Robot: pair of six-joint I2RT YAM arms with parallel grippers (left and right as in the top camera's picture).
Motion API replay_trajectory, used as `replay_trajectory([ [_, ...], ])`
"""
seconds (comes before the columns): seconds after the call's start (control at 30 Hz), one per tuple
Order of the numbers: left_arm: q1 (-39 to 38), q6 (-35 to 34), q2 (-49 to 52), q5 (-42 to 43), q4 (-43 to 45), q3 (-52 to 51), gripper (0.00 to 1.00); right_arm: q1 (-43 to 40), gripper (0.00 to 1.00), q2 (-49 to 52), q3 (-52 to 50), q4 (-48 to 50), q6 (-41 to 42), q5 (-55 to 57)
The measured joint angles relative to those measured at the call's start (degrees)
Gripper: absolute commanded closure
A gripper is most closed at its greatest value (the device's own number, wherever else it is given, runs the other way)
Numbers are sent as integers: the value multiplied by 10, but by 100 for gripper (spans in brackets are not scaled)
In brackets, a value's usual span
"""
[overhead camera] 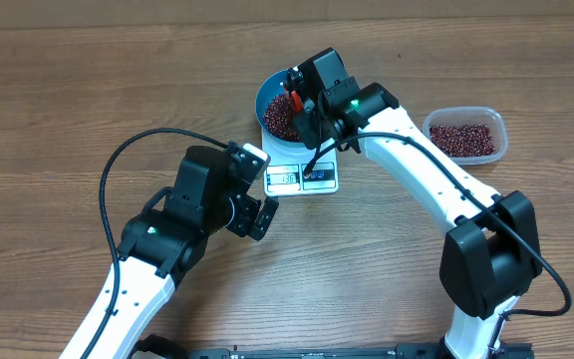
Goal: Scoop item into bowl and weigh 150g on scale
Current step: 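Tip the red scoop slowly to pour beans into the teal bowl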
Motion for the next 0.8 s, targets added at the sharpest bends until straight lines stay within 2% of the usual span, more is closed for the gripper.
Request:
replay_trajectory([
  [0.8, 0, 0, 0, 0, 0, 0, 1, 0, 96, -26, 0, -3, -19, 59],
])
